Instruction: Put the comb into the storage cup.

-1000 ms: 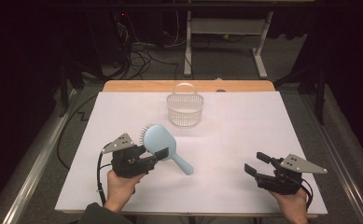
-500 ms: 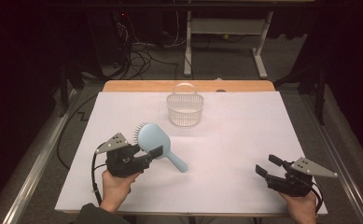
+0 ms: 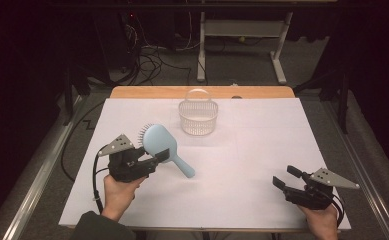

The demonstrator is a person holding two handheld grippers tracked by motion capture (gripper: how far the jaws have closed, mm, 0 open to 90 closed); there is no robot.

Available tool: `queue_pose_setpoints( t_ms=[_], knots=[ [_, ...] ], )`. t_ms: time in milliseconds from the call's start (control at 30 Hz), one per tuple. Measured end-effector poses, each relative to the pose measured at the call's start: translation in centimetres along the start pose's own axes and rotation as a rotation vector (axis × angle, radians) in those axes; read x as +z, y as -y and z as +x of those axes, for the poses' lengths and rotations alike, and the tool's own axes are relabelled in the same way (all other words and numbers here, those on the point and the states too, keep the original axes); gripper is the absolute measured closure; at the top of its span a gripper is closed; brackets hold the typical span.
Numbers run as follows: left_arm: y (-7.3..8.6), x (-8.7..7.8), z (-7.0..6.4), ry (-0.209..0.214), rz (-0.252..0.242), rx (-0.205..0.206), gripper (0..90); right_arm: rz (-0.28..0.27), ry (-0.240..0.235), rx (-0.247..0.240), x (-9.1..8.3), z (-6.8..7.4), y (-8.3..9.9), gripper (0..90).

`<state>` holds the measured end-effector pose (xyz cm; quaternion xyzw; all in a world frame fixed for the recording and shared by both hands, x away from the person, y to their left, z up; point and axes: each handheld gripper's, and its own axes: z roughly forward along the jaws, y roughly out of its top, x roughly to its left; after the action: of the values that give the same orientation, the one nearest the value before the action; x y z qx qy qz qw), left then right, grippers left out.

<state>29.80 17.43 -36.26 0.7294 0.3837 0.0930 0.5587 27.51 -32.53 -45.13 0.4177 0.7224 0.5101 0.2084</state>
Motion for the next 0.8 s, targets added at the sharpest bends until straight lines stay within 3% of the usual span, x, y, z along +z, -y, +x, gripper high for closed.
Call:
queue_pose_setpoints(
  t_ms=[333,800],
  knots=[
    [-1.8,0.8,0.5,0.000,0.004,0.014,50.5,0.009,-0.006,-0.009,0.3,0.2,0.0,27.5],
    [-3.2,1.8,1.3,-0.003,0.010,0.001,50.5,0.010,-0.008,-0.007,0.3,0.2,0.1,27.3]
  ],
)
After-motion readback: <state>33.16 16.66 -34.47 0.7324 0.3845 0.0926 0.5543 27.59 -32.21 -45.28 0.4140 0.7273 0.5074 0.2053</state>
